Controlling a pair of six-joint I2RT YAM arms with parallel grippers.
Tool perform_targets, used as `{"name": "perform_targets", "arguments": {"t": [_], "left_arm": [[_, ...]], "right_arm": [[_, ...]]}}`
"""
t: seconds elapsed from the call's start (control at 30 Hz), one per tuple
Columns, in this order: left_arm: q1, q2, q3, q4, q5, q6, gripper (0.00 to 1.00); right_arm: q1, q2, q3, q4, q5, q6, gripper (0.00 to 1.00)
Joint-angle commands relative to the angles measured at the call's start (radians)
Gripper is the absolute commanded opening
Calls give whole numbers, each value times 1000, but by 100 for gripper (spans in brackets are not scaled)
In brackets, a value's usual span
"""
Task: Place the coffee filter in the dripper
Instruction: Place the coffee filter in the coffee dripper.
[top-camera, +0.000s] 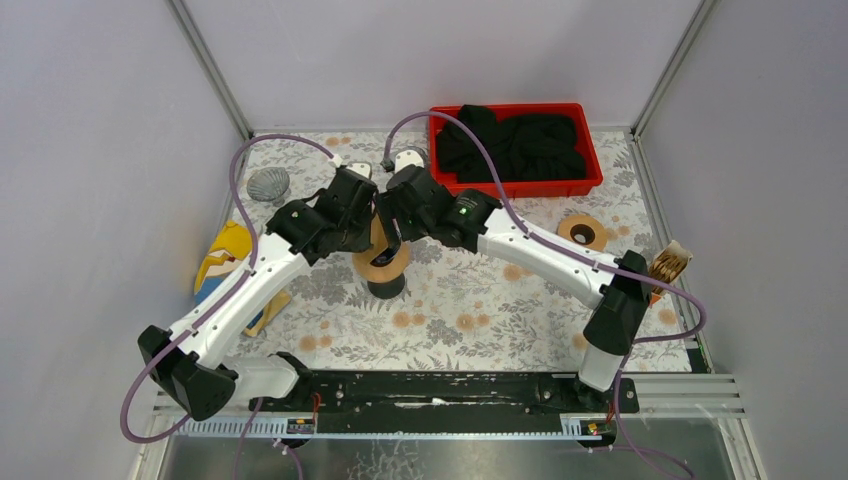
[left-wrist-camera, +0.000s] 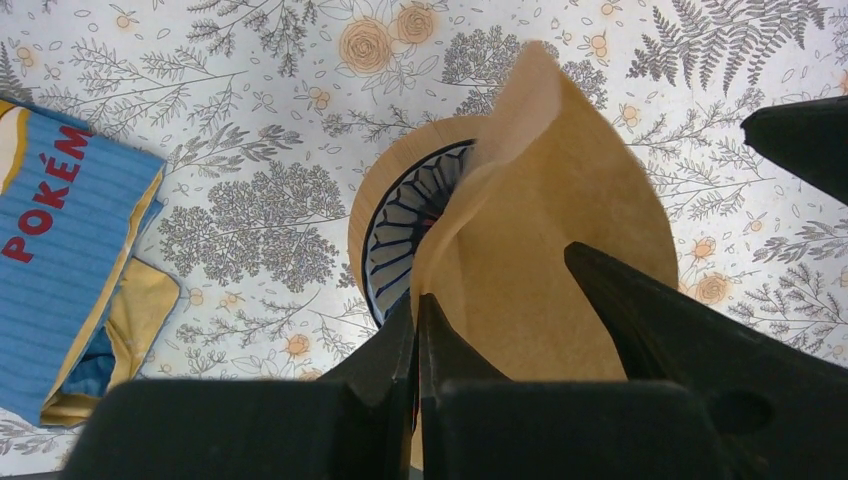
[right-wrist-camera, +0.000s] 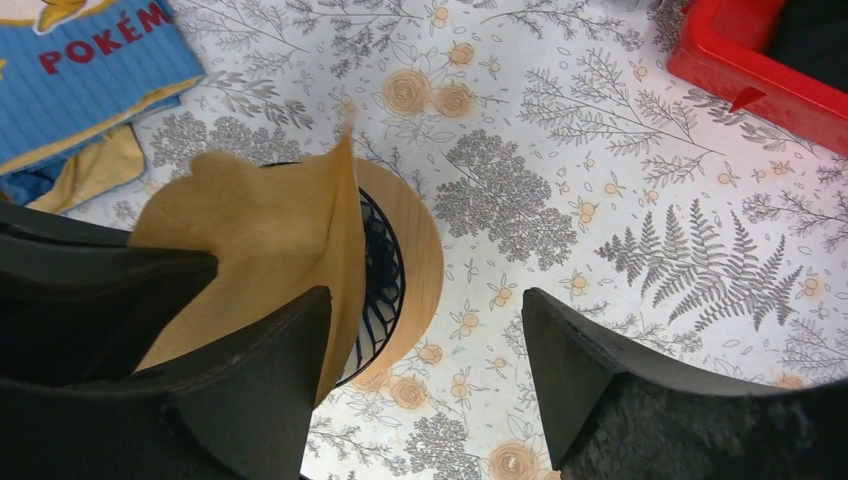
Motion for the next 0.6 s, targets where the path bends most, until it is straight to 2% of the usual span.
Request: {"name": "perform_targets", "arguments": {"t": [0.0,0.17,0.57], "left_arm": [[19,-6,-2,47,30,38,4],[34,-4,-9,47,32,40,7],[62,-37,-17,51,20,37,27]], "right_arm": [[0,0,27,-20,37,-40,78],[-9,-3,18,-14,3,-49,79],[-16,7,2,2,-75,-55,79]]}}
